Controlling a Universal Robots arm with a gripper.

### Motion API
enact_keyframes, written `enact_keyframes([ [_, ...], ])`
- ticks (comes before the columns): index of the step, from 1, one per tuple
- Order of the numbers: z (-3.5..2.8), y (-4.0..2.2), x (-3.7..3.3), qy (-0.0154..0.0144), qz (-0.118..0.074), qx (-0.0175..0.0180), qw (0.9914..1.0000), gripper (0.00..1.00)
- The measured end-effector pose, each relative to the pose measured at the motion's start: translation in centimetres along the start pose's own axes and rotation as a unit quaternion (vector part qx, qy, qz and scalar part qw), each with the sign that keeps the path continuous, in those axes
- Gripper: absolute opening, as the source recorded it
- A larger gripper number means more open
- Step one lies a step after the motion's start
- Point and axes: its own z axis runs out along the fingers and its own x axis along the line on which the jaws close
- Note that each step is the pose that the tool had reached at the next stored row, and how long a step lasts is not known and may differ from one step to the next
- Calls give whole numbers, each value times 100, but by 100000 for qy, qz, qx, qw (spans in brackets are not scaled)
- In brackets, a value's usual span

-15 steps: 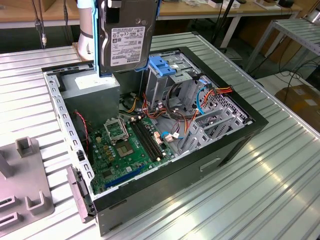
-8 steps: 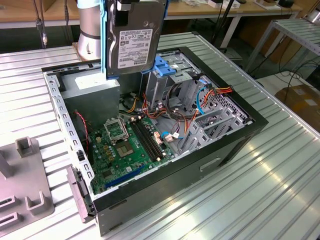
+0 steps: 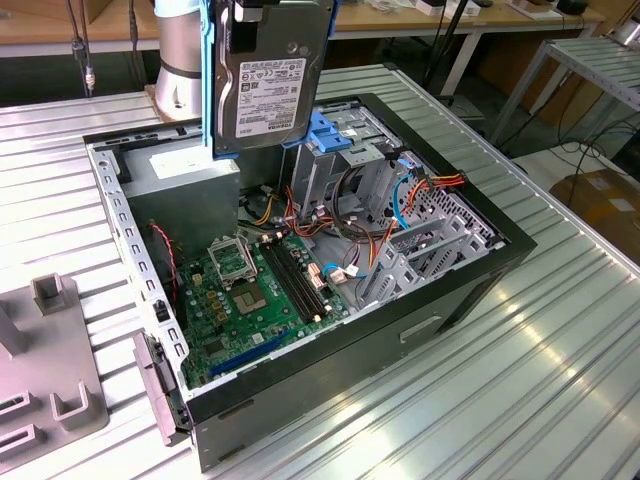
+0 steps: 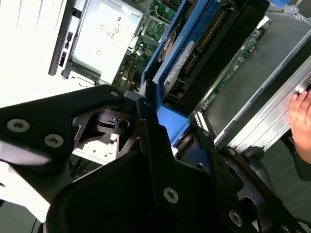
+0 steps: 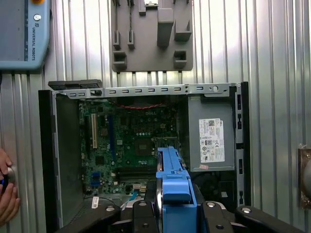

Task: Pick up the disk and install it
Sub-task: 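Insert the disk into the insertion slot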

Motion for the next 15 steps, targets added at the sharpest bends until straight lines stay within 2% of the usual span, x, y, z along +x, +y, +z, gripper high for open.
enact_keyframes([
  [7,0,-3,51,14,-2,4,100000,37],
  [15,2,-12,228,92,4,6,100000,37],
])
